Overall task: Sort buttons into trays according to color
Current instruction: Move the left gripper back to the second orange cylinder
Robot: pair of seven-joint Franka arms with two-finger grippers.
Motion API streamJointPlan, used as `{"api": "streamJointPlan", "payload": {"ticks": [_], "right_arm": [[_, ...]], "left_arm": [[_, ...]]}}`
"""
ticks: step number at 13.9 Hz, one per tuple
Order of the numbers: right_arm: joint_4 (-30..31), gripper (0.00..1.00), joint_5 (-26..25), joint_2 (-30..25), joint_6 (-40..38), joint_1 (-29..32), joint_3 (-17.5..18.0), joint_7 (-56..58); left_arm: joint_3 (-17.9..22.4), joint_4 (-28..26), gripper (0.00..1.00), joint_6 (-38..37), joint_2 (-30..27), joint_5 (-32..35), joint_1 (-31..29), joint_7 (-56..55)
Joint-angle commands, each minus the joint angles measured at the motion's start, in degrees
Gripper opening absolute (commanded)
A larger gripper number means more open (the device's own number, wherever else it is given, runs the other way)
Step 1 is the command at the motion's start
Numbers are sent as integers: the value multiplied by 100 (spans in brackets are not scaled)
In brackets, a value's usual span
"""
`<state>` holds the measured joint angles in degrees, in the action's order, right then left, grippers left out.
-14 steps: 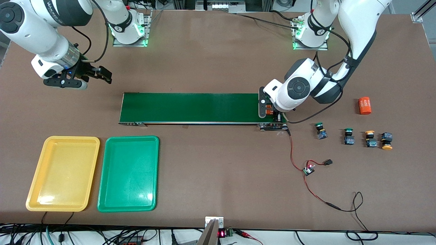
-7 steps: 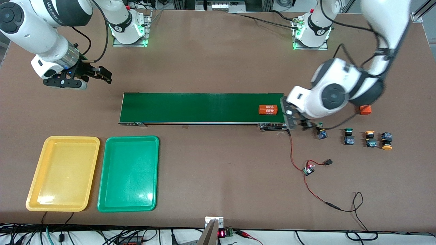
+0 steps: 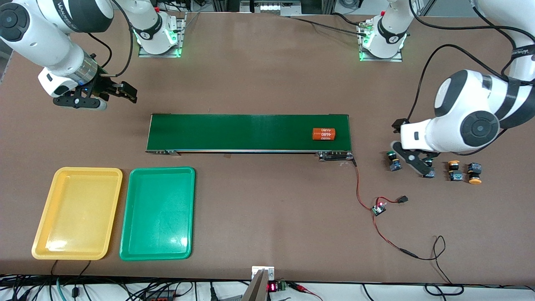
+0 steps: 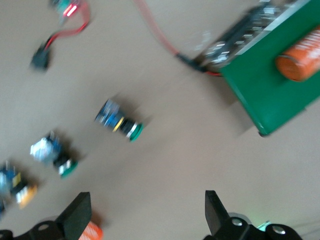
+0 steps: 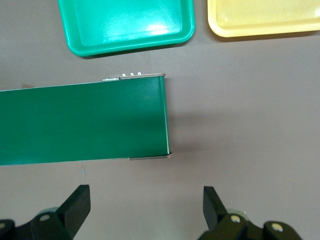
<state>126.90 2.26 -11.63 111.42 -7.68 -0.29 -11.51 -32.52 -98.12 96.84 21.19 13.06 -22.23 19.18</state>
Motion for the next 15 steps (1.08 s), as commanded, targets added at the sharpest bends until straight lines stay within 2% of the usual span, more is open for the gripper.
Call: {"api": "streamJointPlan", "payload": {"ticks": [1, 3, 4, 6, 9, 13, 15], "right_arm": [[-78, 100, 46, 46, -15, -5, 3, 17], [-78, 100, 46, 46, -24, 3, 3, 17], [-78, 100, 46, 46, -24, 3, 3, 17], [-69, 100, 46, 46, -33, 21, -6, 26], [-69, 100, 46, 46, -33, 56, -6, 26], [-69, 100, 46, 46, -42, 74, -6, 26], [-78, 100, 46, 46, -50, 74, -6, 26]], "left_arm": [[1251, -365, 100, 71, -378, -93, 542, -424], [2157, -742, 100, 517, -466, -67, 912, -424], [2501, -1127, 100, 1077, -597, -50, 1009, -424], [2934, -2075, 100, 2290, -869, -49, 1019, -380], [3618, -2737, 100, 3417, -845, -32, 1142, -327], [3954, -2923, 100, 3675, -468, -32, 1098, -266], [4129, -3020, 100, 4278, -143, -32, 1054, 84]]}}
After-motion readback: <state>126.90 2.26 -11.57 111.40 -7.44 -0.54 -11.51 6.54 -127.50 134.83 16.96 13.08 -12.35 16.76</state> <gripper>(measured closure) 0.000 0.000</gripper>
